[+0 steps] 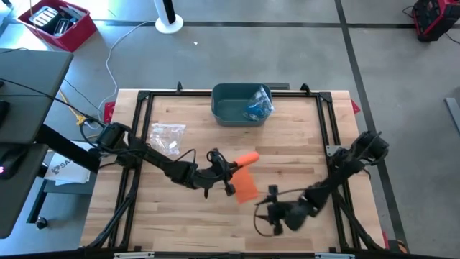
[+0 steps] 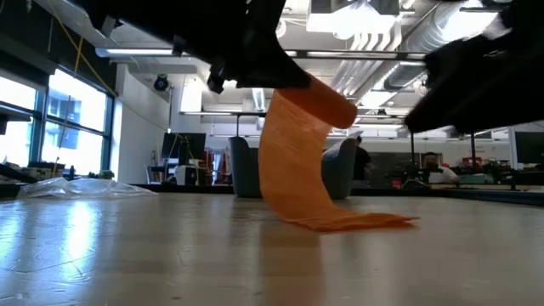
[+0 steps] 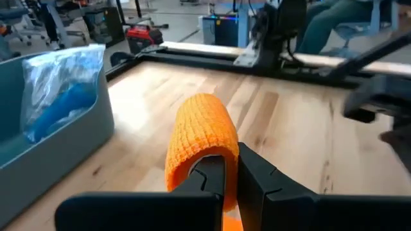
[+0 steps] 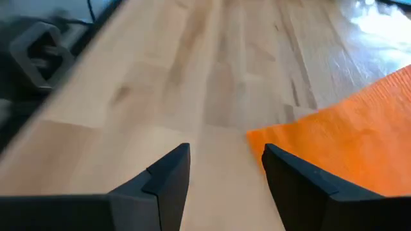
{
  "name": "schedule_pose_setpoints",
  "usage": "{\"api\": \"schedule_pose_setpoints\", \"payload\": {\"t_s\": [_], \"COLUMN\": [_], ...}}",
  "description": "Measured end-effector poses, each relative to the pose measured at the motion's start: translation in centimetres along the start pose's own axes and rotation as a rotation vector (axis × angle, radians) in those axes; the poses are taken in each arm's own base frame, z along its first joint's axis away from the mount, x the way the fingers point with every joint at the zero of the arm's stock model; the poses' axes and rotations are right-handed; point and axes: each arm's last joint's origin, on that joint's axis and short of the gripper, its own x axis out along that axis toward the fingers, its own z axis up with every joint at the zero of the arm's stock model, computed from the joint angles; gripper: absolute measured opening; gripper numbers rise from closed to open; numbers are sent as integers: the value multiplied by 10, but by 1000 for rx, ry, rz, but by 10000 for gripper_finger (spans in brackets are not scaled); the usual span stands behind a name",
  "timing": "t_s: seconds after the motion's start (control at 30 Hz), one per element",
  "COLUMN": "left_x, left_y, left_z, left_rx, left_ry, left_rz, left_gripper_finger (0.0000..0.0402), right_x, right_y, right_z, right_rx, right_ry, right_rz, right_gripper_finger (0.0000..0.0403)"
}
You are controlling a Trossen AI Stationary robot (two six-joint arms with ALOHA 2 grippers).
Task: Roll bandage
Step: Roll the orange bandage
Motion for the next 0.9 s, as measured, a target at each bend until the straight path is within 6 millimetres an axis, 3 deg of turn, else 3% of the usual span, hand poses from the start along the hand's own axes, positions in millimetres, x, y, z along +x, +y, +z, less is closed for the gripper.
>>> {"api": "schedule_pose_setpoints", "payload": {"t_s": [0.23,0.47,0.57,0.7,0.9], "left_x": [3,3,3,2,4], "left_y": [7,7,8,10,14], "left_z": [-5,-5,-5,-5,-9], "left_rx": [9,8,1,-5,31], "left_ry": [14,10,7,6,35], "left_rz": [23,32,50,92,151], "left_gripper_finger": [11,11,11,12,12], "right_x": [41,79,86,84,59], "right_y": [-55,-93,-93,-79,-32], "right_z": [-1,-28,-36,-37,-35], "right_rx": [-63,24,66,94,128], "right_ry": [117,265,298,301,280], "right_rz": [61,233,252,269,370], "right_gripper_finger": [190,180,128,21,5]}}
